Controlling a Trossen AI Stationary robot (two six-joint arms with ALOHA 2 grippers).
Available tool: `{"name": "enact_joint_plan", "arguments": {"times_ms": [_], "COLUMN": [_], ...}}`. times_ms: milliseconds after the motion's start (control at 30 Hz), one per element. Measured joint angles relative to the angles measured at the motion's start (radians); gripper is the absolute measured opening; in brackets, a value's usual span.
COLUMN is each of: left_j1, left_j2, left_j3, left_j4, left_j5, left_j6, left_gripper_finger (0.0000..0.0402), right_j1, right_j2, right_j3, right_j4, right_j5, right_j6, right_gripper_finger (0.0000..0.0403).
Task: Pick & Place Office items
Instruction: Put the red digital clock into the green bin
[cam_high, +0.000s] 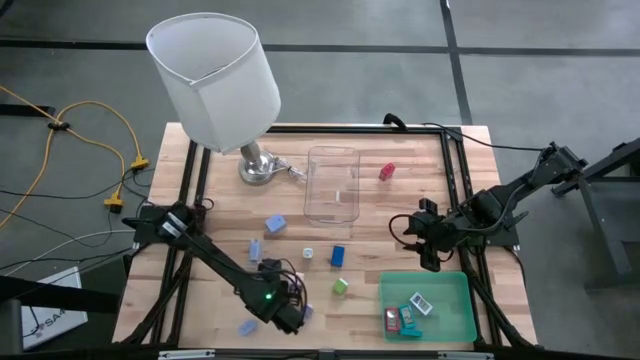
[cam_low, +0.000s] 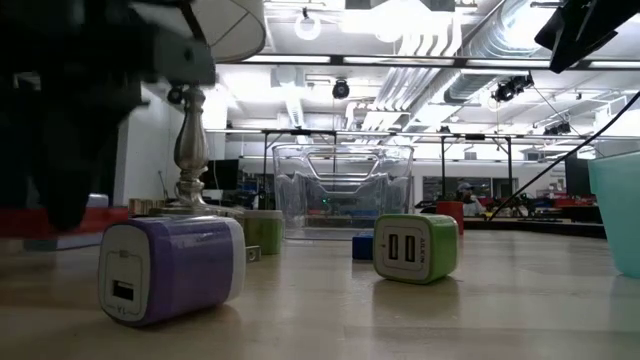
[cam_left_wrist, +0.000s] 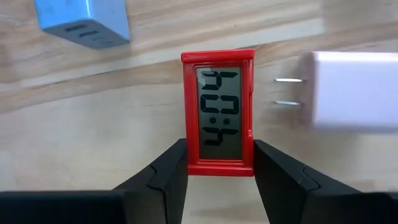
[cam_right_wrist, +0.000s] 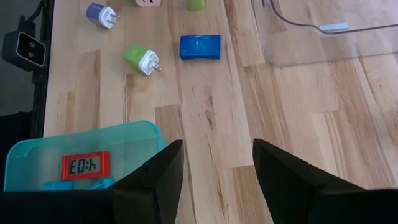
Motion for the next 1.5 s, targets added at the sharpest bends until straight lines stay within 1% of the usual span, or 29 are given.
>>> {"name": "enact_joint_plan", "arguments": {"times_ms": [167, 367, 467, 600, 867, 1000, 1133, 1333, 1433, 1500], "left_j1": [-0.013, -0.006, 0.006, 0.015, 0.056, 0.072, 0.085, 0.097, 0.097, 0.097], "left_j2": [-0.049, -0.072, -0.072, -0.072, -0.071, -0.071, -0.071, -0.071, -0.071, -0.071], "left_j3": [0.007, 0.068, 0.107, 0.143, 0.148, 0.148, 0.148, 0.148, 0.148, 0.148], "left_j4": [0.005, 0.041, 0.059, 0.085, 0.199, 0.288, 0.399, 0.598, 0.657, 0.674], "left_j5": [-0.023, -0.087, -0.135, -0.226, -0.308, -0.399, -0.464, -0.473, -0.473, -0.474], "left_j6": [0.049, 0.216, 0.323, 0.467, 0.784, 0.987, 1.189, 1.435, 1.506, 1.521], "left_gripper_finger": [0.0152, 0.0152, 0.0152, 0.0152, 0.0151, 0.0151, 0.0151, 0.0151, 0.0151, 0.0151], "right_j1": [0.0, 0.0, -0.001, -0.001, -0.001, -0.001, 0.0, 0.007, 0.006, 0.006], "right_j2": [0.0, 0.0, 0.0, 0.0, 0.0, 0.0, 0.02, 0.089, 0.137, 0.168], "right_j3": [0.0, 0.0, 0.0, 0.0, 0.0, 0.0, 0.0, 0.0, 0.0, 0.0], "right_j4": [0.0, 0.0, 0.003, 0.032, 0.135, 0.203, 0.252, 0.297, 0.329, 0.358], "right_j5": [0.0, 0.0, 0.0, 0.0, -0.012, -0.048, -0.057, -0.08, -0.11, -0.141], "right_j6": [-0.001, -0.002, -0.003, -0.001, 0.04, 0.066, 0.027, -0.08, -0.148, -0.198], "right_gripper_finger": [0.018, 0.018, 0.018, 0.018, 0.018, 0.018, 0.018, 0.018, 0.018, 0.018]}}
